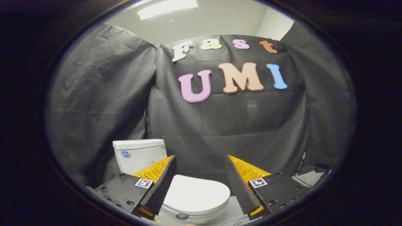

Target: Open the toilet lid.

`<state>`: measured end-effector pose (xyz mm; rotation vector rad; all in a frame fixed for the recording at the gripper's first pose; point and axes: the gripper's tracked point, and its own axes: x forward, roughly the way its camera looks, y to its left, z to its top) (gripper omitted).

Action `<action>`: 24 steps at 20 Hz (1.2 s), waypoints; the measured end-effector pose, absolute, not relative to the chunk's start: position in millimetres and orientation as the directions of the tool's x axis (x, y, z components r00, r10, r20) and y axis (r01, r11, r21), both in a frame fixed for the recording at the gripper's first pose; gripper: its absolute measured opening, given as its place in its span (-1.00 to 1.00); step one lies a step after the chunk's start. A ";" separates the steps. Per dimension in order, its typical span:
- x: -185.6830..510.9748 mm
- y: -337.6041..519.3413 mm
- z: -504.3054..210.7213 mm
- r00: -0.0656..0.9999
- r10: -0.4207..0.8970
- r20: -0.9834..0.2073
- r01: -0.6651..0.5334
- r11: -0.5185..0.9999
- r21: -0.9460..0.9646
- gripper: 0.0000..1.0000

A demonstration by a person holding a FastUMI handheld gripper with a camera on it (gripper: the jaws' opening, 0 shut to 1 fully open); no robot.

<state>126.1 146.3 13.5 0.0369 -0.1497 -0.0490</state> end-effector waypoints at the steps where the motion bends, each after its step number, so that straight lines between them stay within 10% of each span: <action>1: 126.9 153.1 13.0 0.988 -0.054 0.147 0.049 0.998 0.038 0.91; 24: 103.4 104.3 19.1 0.775 -0.607 0.176 0.614 0.789 0.014 0.81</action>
